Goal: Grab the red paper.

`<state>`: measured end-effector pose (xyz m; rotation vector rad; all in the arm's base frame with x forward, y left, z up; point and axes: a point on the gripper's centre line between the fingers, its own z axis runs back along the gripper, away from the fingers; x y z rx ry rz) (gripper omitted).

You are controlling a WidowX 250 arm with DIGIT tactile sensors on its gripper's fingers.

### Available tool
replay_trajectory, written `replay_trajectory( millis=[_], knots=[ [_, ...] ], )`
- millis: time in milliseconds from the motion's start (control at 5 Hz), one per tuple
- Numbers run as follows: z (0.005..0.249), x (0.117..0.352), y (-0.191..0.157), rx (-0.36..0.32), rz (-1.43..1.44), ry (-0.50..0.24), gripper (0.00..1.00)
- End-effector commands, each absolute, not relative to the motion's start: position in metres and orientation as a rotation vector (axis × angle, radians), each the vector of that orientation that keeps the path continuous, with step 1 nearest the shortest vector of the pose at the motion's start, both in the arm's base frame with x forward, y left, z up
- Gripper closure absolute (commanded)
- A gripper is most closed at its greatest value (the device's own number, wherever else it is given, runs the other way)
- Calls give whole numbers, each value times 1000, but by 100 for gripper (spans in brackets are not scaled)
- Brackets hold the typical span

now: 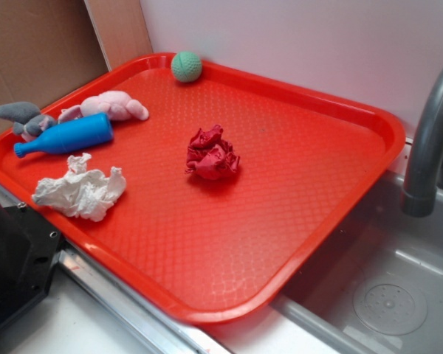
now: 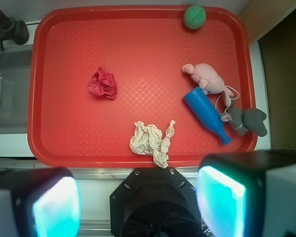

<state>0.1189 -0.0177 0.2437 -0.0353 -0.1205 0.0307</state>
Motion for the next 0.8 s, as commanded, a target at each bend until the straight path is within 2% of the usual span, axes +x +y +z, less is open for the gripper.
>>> replay_trajectory(
  millis=[0,200,400,600],
  knots=[
    [244,119,-18,-35,31,-120,0],
    [194,164,-59,44,-127,-107,0],
    [146,193,-84,72,-218,-188,0],
    [96,209,-96,78,-276,-190,0]
  ],
)
